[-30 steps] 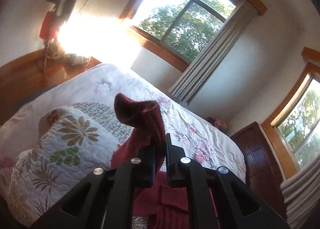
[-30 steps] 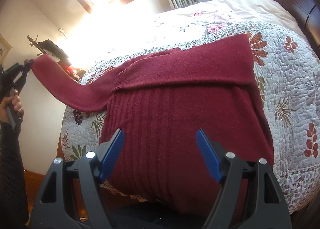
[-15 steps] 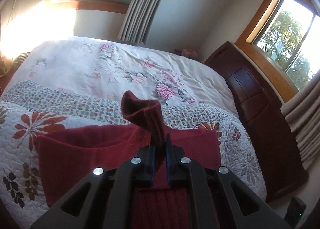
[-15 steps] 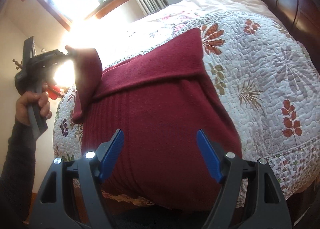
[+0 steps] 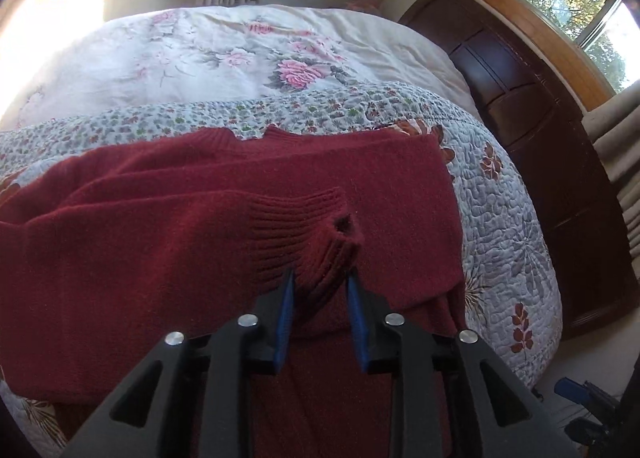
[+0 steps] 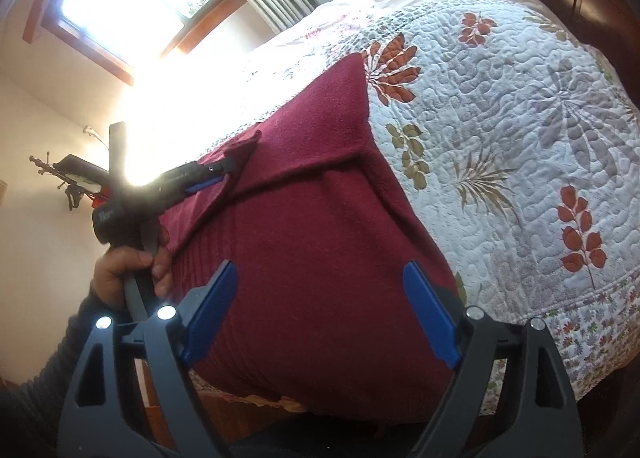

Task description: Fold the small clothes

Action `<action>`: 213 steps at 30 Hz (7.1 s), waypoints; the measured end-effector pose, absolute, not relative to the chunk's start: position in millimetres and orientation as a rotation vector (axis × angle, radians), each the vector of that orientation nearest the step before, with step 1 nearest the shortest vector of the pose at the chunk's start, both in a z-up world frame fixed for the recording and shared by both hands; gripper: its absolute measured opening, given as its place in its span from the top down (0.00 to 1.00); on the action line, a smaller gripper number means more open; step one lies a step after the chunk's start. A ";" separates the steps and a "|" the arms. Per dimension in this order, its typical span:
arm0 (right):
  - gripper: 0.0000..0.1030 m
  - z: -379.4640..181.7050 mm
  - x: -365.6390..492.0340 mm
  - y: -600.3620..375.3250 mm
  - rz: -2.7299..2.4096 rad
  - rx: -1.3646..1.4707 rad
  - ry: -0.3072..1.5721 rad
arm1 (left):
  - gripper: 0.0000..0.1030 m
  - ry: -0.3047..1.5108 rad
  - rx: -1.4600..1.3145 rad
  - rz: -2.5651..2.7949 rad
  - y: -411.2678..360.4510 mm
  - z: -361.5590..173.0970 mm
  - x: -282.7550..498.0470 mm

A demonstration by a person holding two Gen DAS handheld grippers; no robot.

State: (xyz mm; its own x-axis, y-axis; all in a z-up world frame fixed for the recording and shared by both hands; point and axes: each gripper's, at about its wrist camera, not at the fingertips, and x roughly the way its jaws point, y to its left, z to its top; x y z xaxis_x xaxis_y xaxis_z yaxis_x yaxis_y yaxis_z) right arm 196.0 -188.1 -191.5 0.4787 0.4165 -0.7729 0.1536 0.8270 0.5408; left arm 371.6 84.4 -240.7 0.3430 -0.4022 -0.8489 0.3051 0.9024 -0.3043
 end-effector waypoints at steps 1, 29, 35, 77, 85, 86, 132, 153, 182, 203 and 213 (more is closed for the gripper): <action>0.12 -193.4 205.8 -188.5 0.193 0.626 1.077 | 0.46 1.114 -0.112 -0.455 90.0 -234.9 366.8; 0.66 -278.8 454.0 -88.7 0.595 0.887 1.401 | 0.33 1.163 -0.638 -0.155 257.1 -250.9 204.6; 0.94 -237.3 463.9 -77.5 0.616 0.762 1.324 | 0.33 1.176 -0.622 -0.184 244.3 -253.5 213.3; 0.94 -295.8 427.9 -236.8 0.293 0.810 1.260 | 0.33 1.198 -0.567 -0.243 227.4 -251.2 252.1; 0.89 -262.6 417.7 -258.1 0.252 0.815 1.167 | 0.33 1.033 -0.663 -0.275 271.1 -220.8 344.1; 0.89 -253.9 416.4 -256.0 0.272 0.823 1.142 | 0.33 1.024 -0.711 -0.285 278.9 -222.6 358.2; 0.47 -324.4 129.0 -284.3 0.342 0.857 1.373 | 0.20 1.399 -0.577 -0.133 343.7 -374.9 95.3; 0.44 -283.4 11.5 -219.1 0.212 0.904 1.322 | 0.93 1.413 -0.544 -0.494 334.5 -436.8 110.0; 0.31 -412.2 -63.9 -218.3 0.105 1.624 1.059 | 0.95 1.127 -1.130 -0.851 353.0 -268.6 86.5; 0.31 -490.8 -52.2 -160.6 0.173 2.026 0.767 | 0.95 1.150 -1.101 -0.865 343.3 -247.8 102.0; 0.47 -459.9 -55.3 -190.6 0.154 1.939 0.694 | 0.95 1.147 -1.141 -0.847 356.4 -260.2 98.2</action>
